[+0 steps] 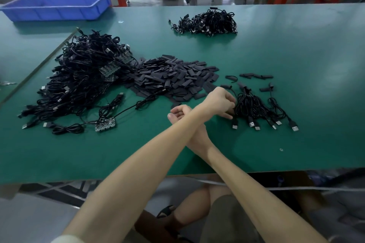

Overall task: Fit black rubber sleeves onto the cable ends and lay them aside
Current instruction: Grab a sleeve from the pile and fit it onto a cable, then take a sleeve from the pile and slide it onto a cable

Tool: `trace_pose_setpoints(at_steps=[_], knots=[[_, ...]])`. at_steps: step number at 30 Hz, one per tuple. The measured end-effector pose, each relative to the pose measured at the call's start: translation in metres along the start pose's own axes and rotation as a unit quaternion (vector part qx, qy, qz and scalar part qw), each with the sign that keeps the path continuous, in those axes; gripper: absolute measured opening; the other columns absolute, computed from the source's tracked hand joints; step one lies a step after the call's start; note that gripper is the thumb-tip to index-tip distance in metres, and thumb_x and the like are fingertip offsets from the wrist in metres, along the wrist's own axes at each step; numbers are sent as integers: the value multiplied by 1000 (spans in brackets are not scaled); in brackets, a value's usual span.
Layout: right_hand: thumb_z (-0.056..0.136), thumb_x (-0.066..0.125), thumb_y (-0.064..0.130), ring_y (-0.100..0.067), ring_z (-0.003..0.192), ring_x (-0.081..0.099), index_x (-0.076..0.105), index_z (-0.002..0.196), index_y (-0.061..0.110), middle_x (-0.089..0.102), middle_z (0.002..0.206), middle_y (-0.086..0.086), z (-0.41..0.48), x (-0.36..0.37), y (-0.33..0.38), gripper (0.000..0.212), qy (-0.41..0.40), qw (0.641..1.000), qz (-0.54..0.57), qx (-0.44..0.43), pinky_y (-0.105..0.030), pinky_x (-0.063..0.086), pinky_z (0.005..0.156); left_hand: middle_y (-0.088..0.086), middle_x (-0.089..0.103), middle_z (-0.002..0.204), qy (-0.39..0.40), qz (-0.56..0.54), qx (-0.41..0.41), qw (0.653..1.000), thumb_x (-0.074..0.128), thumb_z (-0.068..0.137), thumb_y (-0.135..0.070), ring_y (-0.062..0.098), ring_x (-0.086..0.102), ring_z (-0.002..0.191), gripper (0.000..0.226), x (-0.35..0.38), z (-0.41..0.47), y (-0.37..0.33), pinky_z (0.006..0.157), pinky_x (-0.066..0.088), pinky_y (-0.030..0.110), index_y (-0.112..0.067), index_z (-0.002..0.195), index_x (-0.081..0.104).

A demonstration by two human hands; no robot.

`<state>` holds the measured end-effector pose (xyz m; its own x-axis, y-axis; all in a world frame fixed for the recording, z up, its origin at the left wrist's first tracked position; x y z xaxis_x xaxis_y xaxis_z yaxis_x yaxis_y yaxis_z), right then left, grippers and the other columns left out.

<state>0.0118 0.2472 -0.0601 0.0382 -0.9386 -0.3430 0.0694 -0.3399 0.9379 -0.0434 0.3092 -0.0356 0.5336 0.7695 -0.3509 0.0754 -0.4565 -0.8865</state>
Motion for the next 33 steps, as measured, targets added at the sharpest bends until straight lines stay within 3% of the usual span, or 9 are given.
trace_pose_setpoints(at_steps=[6,12,18,21,26,28,29,31,33], knots=[[99,68,36,1,78,59,59,114,19,62,90,13,2,-2,4,24,-10,999,42,-16,-37,57,80,22,72,98,-61,-43,16,997,54,98,5,29,72,79,21,-11,3,4,76,64,38,4,113,70],[102,66,26,-5,86,57,60,114,10,63,104,-3,3,-2,8,21,-14,998,50,-32,-30,54,82,16,75,108,-18,-26,31,999,61,96,0,23,74,98,26,10,8,-2,89,61,34,5,121,68],[101,66,19,3,83,58,62,112,8,65,101,-1,7,-3,6,16,-20,999,22,-34,-18,51,76,17,69,126,54,-35,52,997,61,97,-1,24,68,114,36,35,4,-12,102,55,36,4,133,60],[101,66,18,3,83,58,61,112,9,64,100,1,7,-2,3,15,-17,999,33,-28,-22,52,78,19,65,131,51,-29,85,995,58,99,-1,28,68,115,37,31,-8,-21,98,56,38,5,136,58],[99,60,6,-26,97,67,66,110,8,70,102,-8,8,2,-7,12,13,999,-50,5,-48,52,89,10,72,113,-87,-16,187,978,51,99,5,22,75,92,31,-40,-51,-35,78,63,42,-3,124,68],[96,59,9,-8,68,59,59,83,22,62,74,2,11,-3,-5,18,-5,996,-88,3,-39,45,67,1,74,103,-167,17,213,963,55,98,3,13,73,84,28,-83,-75,-27,77,62,34,-11,116,71],[97,62,15,-4,62,55,54,80,27,57,69,9,11,-5,-1,22,-19,996,-92,-4,-35,41,62,-4,72,100,-206,62,213,953,58,97,0,10,71,83,25,-105,-89,-21,78,60,30,-15,112,72],[99,66,25,-1,75,60,62,94,27,65,82,12,10,-7,4,7,-30,997,-64,-17,-35,50,73,-8,64,100,-258,184,175,932,63,96,-6,9,65,86,19,-143,-112,3,85,56,28,-19,108,72],[99,68,25,-8,89,65,67,106,23,69,95,10,8,-7,7,8,-35,997,-60,-22,-38,54,87,-1,57,108,-259,310,92,910,71,93,-17,18,61,99,18,-176,-129,39,92,51,36,-16,111,68]])
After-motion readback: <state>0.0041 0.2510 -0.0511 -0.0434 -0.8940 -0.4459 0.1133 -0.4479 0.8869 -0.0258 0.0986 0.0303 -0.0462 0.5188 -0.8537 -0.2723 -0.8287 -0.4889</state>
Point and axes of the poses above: each hand's wrist, its own z-axis towards the middle knuckle, its own x-axis out of the palm, y = z × x, the point moved 10 cm from there along z, towards the middle knuckle
